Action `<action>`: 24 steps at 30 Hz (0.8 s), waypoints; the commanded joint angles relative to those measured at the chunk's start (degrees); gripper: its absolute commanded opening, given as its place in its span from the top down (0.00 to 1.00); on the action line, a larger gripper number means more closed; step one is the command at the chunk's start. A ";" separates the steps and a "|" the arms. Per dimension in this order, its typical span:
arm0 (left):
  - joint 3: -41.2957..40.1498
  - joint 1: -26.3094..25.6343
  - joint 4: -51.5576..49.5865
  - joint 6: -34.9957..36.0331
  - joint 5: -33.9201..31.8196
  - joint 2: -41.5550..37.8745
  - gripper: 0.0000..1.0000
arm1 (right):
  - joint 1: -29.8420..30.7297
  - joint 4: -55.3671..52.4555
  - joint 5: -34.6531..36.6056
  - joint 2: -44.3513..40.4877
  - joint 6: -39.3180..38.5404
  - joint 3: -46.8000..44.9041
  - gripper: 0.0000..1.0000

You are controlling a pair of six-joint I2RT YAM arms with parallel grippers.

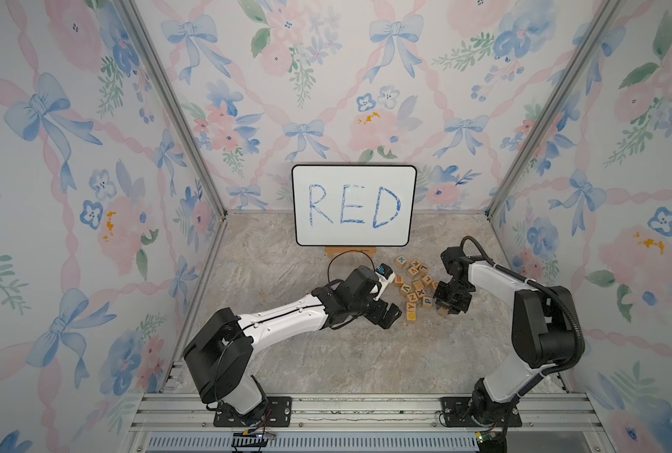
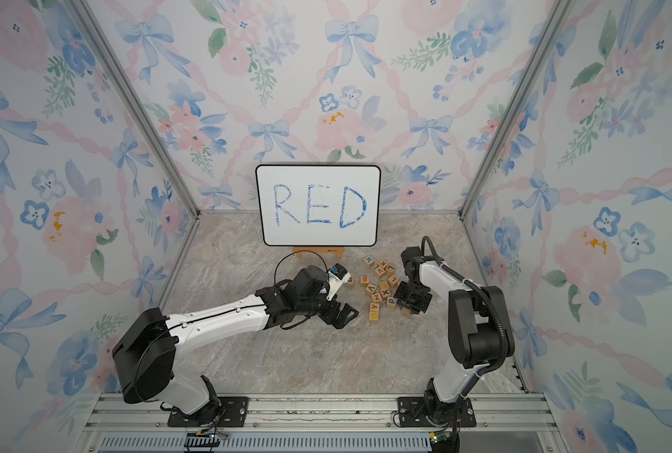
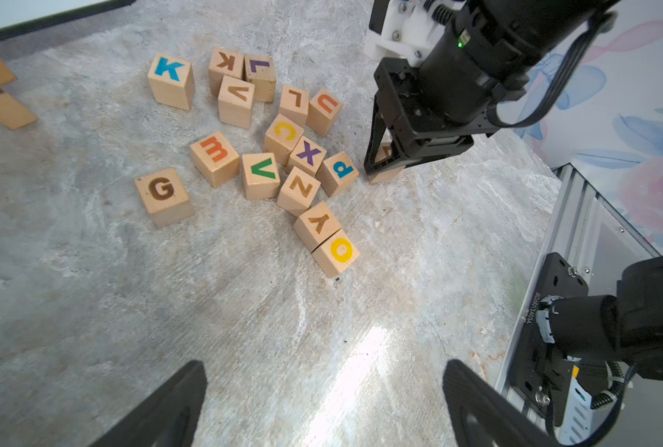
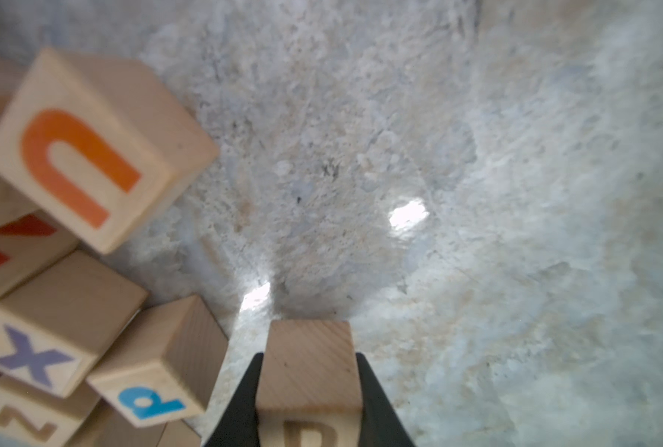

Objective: Assemble the uppercase word "red" with letter blocks
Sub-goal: Pick up the letter block from the center of the board, then place the letter block at the center of the board.

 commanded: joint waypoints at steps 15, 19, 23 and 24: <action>-4.65 2.43 -0.45 -1.49 -1.62 -12.27 0.02 | 13.40 -10.82 2.18 -4.68 -3.43 11.35 0.76; -6.52 3.64 -2.62 -1.76 -3.29 -15.86 0.02 | 17.36 -10.86 1.80 -2.21 -3.05 14.80 0.76; -8.66 4.95 -4.58 -2.02 -4.32 -20.15 0.02 | 21.29 -10.78 0.79 2.44 -2.83 18.98 0.76; -9.28 5.22 -4.97 -2.19 -4.58 -21.23 0.02 | 22.13 -10.73 0.57 3.32 -2.83 19.87 0.76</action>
